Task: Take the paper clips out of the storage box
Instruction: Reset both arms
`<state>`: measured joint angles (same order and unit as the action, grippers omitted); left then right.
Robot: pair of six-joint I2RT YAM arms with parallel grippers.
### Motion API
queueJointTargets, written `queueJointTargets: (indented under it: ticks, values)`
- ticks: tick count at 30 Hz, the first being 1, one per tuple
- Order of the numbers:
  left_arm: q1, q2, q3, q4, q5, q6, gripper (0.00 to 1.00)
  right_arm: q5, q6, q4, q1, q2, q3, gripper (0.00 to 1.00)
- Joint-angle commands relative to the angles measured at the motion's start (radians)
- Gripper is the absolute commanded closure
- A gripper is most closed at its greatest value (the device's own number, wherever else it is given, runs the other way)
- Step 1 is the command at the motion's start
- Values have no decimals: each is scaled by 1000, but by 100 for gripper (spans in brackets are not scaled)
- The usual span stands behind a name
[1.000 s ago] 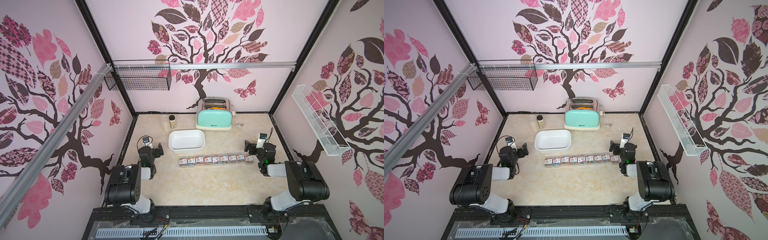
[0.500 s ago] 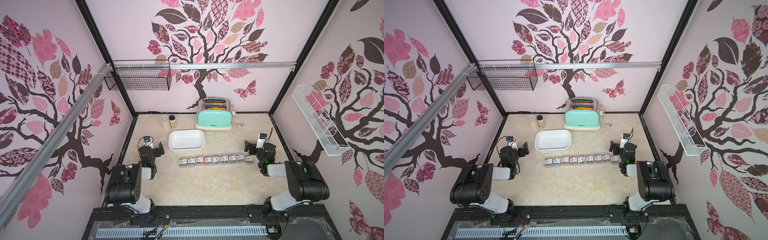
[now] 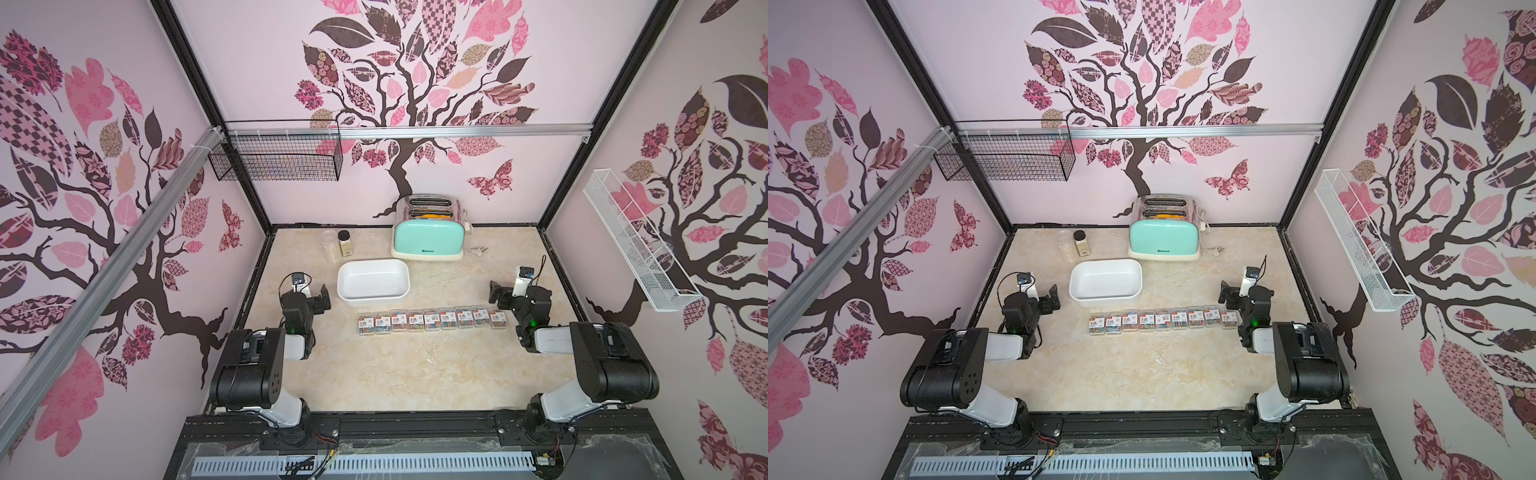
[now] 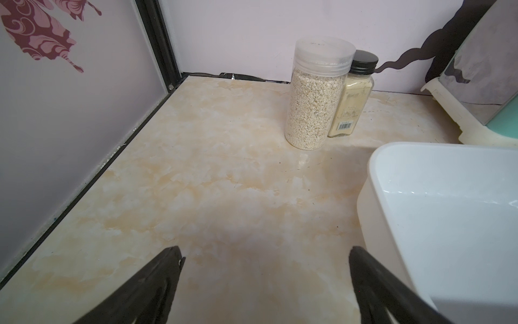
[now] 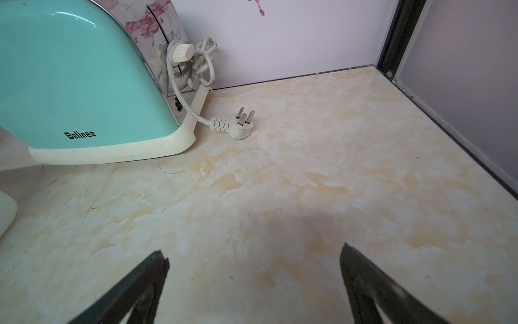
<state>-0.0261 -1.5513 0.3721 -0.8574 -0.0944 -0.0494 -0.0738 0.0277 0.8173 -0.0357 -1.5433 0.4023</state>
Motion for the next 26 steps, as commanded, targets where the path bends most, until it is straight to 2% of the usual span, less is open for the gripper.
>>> queueJointTargets:
  ticks: [1,26]
  values:
    - [7,-5,16,-2,-15,14,2,14,12,13,8,-5,10,1]
    - [9,-7,20,5,-16,14,2,23,14,8,13,-5,12,1]
